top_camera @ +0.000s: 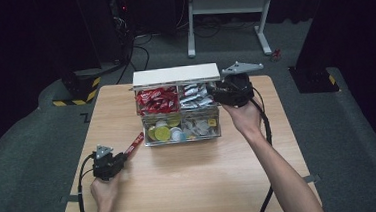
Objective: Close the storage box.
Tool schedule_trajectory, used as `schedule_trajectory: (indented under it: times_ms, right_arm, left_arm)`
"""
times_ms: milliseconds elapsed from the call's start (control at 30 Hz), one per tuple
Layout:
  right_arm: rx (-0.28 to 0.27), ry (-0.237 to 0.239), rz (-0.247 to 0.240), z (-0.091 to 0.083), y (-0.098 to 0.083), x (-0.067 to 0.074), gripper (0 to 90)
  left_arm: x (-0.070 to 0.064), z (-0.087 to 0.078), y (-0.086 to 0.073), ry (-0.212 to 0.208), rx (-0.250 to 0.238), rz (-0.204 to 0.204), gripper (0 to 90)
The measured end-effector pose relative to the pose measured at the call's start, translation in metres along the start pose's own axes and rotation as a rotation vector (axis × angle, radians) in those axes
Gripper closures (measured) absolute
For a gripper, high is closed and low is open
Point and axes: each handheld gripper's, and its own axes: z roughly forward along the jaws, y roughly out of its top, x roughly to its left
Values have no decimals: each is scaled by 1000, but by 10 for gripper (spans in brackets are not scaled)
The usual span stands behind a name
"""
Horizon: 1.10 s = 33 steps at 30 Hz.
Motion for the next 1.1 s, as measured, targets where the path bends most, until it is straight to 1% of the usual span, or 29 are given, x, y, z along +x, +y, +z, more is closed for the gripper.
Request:
schedule_trajectory:
  times_ms: [67,200,367,400,433,500,567,667,800,867,933,967,1000,1100]
  right_arm:
    - [1,1,-1,0,0,0,580]
    - [4,-1,-6,1,-1,1,580]
    - [5,2,-14,0,-3,1,580]
    - [7,2,-7,0,-3,1,580]
    - [5,3,-15,0,-3,1,580]
    - [6,4,-9,0,-4,1,579]
    - [5,7,-8,-1,-5,1,579]
    - [8,8,-7,-1,-7,0,576]
    - [6,11,1,-4,-9,-1,575]
    - [11,10,2,-4,-12,-2,570]
    - [19,8,10,-4,-14,-3,568]
    - [19,8,6,-4,-15,-4,567]
    - [23,6,15,-4,-16,-5,565]
    - [28,2,20,-4,-19,-7,562]
  left_arm:
    - [0,0,0,-2,2,1,751]
    - [1,-1,-1,-2,-6,-10,720]
    - [4,-5,-3,-3,-14,-30,614]
    - [4,-5,-3,-1,-15,-25,595]
    - [4,-6,-4,0,-19,-24,579]
    - [3,-7,-5,-2,-20,-20,545]
    - [2,-8,-7,1,-17,-4,522]
    - [0,-8,-10,2,-15,6,491]
    - [-1,-8,-13,4,-11,10,467]
    - [-2,-7,-14,12,-12,11,458]
    - [-3,-6,-15,20,-8,22,455]
    - [-3,-6,-16,22,-1,27,454]
    - [-3,-5,-17,27,1,32,453]
    - [-4,-3,-19,34,5,33,448]
